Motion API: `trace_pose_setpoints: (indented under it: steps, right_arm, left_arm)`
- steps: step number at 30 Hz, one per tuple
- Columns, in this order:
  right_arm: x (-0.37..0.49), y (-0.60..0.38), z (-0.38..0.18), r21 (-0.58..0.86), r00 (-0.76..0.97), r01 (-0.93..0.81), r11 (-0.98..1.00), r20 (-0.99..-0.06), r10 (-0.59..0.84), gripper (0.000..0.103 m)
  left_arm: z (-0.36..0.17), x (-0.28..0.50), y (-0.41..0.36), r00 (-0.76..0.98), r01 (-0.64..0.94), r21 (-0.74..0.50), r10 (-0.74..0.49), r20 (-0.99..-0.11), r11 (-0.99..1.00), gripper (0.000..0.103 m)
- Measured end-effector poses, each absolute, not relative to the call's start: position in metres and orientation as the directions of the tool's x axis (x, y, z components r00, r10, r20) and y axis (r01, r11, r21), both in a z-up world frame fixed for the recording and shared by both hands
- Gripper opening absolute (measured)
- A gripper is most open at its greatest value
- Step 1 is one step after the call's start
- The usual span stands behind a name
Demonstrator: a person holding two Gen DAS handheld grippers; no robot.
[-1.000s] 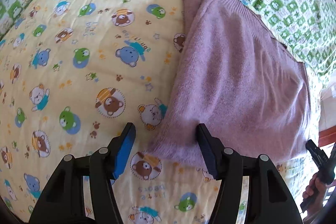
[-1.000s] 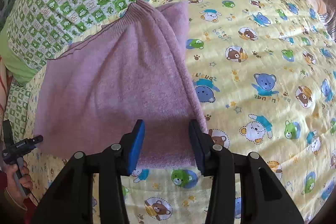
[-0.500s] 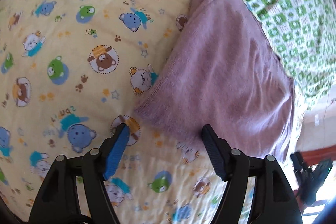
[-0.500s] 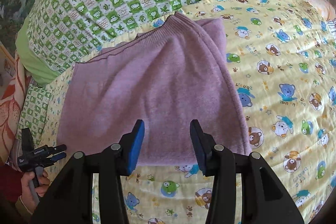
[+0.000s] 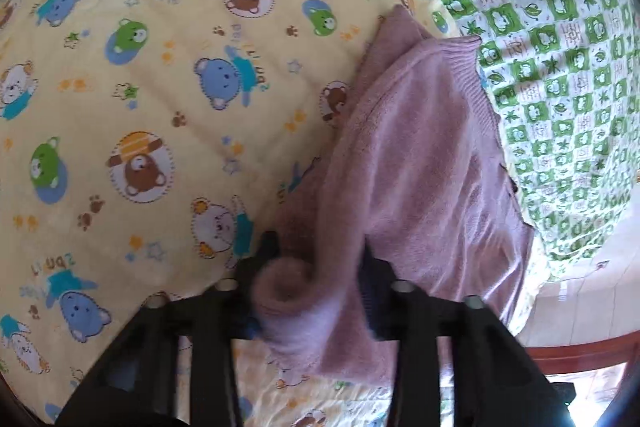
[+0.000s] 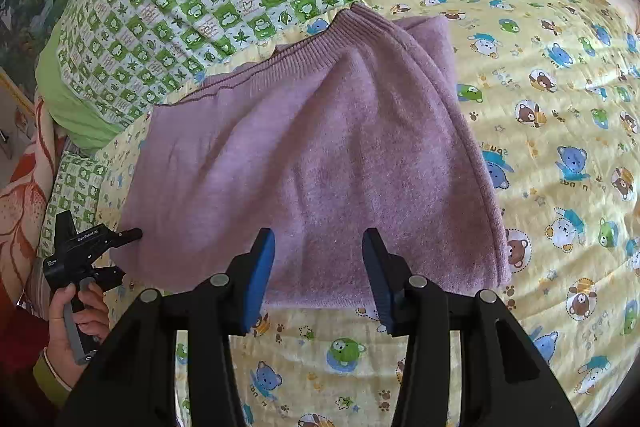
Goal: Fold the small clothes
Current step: 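Grasp the edge of the folded sweater with the left gripper, then lift the grasped edge with the left gripper and fold it over the bundle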
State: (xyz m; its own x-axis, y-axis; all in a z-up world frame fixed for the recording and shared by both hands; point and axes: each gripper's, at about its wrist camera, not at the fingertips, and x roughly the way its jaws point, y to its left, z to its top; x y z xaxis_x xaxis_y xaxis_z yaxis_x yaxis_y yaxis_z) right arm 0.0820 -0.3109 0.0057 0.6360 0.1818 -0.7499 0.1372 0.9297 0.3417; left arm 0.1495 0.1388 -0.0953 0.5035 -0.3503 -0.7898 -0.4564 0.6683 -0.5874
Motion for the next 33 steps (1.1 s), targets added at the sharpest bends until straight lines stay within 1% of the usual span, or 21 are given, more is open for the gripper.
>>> trace_pose_setpoints:
  steps: [3,4,7,8,13,15,17,19,21,27,29,30,31,33]
  right_arm:
    - [0.084,-0.315,0.005,0.343,0.635,0.146,0.928,-0.752,0.178,0.047]
    - [0.085,-0.317,0.005,0.344,0.635,0.147,0.927,-0.752,0.178,0.047]
    - [0.087,-0.319,0.005,0.351,0.636,0.152,0.924,-0.751,0.181,0.047]
    - [0.087,-0.319,0.005,0.352,0.636,0.151,0.924,-0.750,0.182,0.047]
    - [0.095,-0.317,0.007,0.362,0.637,0.140,0.921,-0.746,0.196,0.047]
    - [0.101,-0.316,0.008,0.372,0.637,0.133,0.919,-0.742,0.208,0.047]
    - [0.107,-0.314,0.009,0.380,0.639,0.123,0.917,-0.737,0.220,0.047]
    - [0.116,-0.312,0.012,0.389,0.641,0.110,0.914,-0.731,0.234,0.047]
    - [0.126,-0.308,0.013,0.402,0.638,0.093,0.911,-0.726,0.256,0.047]
    - [0.177,-0.283,0.010,0.466,0.587,0.002,0.885,-0.717,0.376,0.047]
    - [0.196,-0.272,0.009,0.514,0.567,-0.041,0.857,-0.694,0.444,0.055]
    - [0.206,-0.265,0.008,0.545,0.555,-0.064,0.836,-0.677,0.484,0.062]
    - [0.214,-0.260,0.007,0.566,0.544,-0.083,0.820,-0.663,0.513,0.067]
    - [0.232,-0.246,0.005,0.592,0.521,-0.120,0.797,-0.646,0.558,0.067]
  left_arm:
    - [-0.084,0.154,0.130,0.523,-0.420,-0.589,-0.347,-0.779,0.691,0.019]
    - [-0.077,0.162,0.122,0.533,-0.399,-0.588,-0.344,-0.773,0.703,0.019]
    - [-0.051,0.164,0.101,0.580,-0.265,-0.612,-0.385,-0.718,0.745,0.017]
    - [-0.039,0.165,0.088,0.589,-0.199,-0.610,-0.404,-0.700,0.767,0.016]
    - [-0.012,0.171,0.034,0.573,-0.003,-0.571,-0.466,-0.674,0.821,0.016]
    - [-0.010,0.172,0.004,0.546,0.070,-0.568,-0.508,-0.666,0.820,0.015]
    - [-0.016,0.169,-0.024,0.500,0.130,-0.552,-0.535,-0.681,0.824,0.015]
    - [-0.027,0.168,-0.043,0.465,0.152,-0.529,-0.532,-0.707,0.835,0.015]
    - [-0.043,0.170,-0.053,0.428,0.139,-0.528,-0.532,-0.731,0.838,0.015]
    - [-0.054,0.173,-0.051,0.415,0.104,-0.560,-0.547,-0.727,0.822,0.015]
    - [-0.055,0.174,-0.048,0.413,0.099,-0.566,-0.551,-0.725,0.819,0.015]
    - [-0.056,0.175,-0.049,0.412,0.095,-0.567,-0.551,-0.725,0.818,0.015]
    - [-0.057,0.175,-0.049,0.411,0.092,-0.569,-0.552,-0.726,0.817,0.015]
    - [-0.058,0.175,-0.044,0.411,0.088,-0.570,-0.551,-0.727,0.817,0.015]
